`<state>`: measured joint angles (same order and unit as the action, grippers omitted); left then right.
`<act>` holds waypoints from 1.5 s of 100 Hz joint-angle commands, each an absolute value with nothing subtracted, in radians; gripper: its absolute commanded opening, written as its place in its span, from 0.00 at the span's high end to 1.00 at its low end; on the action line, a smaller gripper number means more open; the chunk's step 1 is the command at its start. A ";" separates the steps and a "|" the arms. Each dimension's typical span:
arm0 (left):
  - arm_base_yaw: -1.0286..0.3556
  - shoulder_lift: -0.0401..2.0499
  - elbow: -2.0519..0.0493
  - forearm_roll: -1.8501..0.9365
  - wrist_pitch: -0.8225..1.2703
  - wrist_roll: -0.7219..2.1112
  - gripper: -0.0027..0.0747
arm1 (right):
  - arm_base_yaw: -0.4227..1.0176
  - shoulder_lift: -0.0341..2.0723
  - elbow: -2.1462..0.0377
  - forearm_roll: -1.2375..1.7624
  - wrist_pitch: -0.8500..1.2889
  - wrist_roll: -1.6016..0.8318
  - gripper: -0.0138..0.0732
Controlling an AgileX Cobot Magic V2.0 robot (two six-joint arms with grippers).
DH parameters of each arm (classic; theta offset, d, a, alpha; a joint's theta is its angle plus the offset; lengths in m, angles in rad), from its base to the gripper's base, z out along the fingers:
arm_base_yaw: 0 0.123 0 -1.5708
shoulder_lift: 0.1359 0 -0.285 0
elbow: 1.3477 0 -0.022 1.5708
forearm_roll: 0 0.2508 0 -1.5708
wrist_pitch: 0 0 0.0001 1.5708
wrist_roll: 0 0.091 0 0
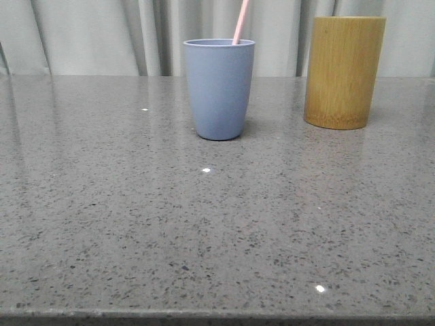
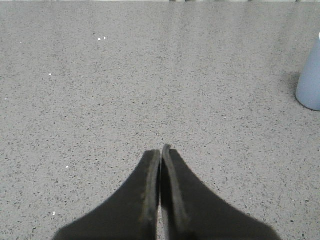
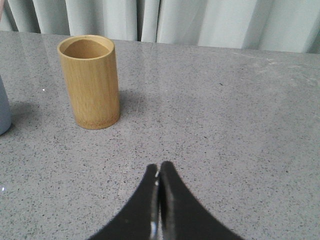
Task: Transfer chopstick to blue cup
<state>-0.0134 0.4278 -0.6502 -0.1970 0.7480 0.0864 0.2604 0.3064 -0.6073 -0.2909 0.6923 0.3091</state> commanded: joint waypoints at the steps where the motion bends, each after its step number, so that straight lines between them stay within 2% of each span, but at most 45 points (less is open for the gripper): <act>1: -0.011 0.433 -0.677 -0.207 0.670 0.083 0.99 | 0.255 0.316 -0.628 -0.318 0.622 0.308 0.92; 67: -0.039 0.429 -0.648 -0.206 0.640 0.085 0.99 | 0.255 0.316 -0.628 -0.318 0.622 0.308 0.92; 95: -0.039 0.245 -0.345 -0.154 0.231 0.088 0.99 | 0.255 0.316 -0.628 -0.318 0.622 0.308 0.92; 121: -0.039 0.020 -0.053 -0.121 0.130 0.087 0.99 | 0.255 0.316 -0.628 -0.318 0.622 0.308 0.92; 129: -0.039 -0.043 -0.009 -0.121 0.132 0.081 0.99 | 0.255 0.316 -0.628 -0.318 0.622 0.308 0.92; 150: -0.039 -0.040 0.012 -0.081 0.077 0.081 0.99 | 0.255 0.316 -0.628 -0.318 0.622 0.308 0.92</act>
<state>-0.0331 -0.0043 0.0032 -0.0985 0.2005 0.0864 0.2604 0.3059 -0.6057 -0.2909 0.6923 0.3091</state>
